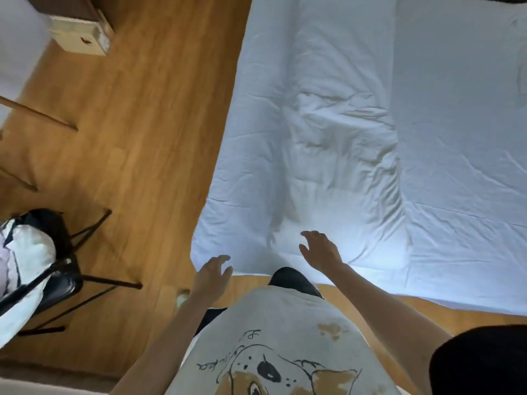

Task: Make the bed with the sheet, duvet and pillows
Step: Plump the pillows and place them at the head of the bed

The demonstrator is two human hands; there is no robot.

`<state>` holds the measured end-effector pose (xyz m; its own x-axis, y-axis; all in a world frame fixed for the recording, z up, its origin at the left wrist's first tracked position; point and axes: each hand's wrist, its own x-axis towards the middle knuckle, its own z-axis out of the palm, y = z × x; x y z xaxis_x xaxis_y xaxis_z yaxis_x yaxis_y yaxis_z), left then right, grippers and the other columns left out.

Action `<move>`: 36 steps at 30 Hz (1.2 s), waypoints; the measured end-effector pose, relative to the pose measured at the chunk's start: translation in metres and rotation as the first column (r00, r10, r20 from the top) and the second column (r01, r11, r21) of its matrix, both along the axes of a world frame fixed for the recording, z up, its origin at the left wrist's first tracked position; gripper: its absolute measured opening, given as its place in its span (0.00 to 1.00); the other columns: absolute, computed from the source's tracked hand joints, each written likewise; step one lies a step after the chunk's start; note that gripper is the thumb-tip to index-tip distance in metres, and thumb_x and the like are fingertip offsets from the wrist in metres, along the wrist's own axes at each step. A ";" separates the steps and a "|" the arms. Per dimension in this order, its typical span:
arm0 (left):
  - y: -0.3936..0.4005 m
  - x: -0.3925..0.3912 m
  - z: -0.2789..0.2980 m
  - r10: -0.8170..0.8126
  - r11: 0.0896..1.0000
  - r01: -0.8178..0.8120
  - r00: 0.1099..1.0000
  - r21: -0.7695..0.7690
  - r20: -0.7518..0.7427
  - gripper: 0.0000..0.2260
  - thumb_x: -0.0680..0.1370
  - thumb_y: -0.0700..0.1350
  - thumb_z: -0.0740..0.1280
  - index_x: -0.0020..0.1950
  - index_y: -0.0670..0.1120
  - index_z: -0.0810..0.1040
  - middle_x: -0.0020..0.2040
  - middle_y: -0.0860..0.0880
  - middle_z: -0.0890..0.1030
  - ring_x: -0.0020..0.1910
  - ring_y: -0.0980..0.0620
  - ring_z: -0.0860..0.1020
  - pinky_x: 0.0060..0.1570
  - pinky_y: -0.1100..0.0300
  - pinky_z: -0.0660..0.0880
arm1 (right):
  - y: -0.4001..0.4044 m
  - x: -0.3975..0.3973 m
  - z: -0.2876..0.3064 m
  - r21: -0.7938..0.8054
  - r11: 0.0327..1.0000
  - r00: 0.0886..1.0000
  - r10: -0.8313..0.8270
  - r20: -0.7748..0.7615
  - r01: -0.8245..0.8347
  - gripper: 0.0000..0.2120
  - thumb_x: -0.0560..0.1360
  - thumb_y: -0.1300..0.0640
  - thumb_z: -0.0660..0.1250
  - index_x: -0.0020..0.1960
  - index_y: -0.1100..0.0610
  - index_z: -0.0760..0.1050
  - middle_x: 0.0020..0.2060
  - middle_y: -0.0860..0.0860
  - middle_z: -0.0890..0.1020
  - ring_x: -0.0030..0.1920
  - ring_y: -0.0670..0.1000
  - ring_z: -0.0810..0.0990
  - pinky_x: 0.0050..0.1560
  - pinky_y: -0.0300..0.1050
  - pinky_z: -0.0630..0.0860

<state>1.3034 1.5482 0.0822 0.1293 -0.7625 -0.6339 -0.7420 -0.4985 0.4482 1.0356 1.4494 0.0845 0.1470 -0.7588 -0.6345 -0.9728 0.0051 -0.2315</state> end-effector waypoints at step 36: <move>-0.449 0.478 0.033 -0.005 0.978 -0.008 0.998 0.210 0.058 0.16 0.81 0.51 0.56 0.68 0.50 0.70 0.63 0.50 0.76 0.57 0.48 0.75 0.55 0.55 0.72 | -0.451 0.520 0.013 0.286 0.958 0.964 -0.103 0.245 0.030 0.20 0.80 0.51 0.58 0.70 0.55 0.67 0.66 0.55 0.74 0.64 0.58 0.73 0.65 0.53 0.70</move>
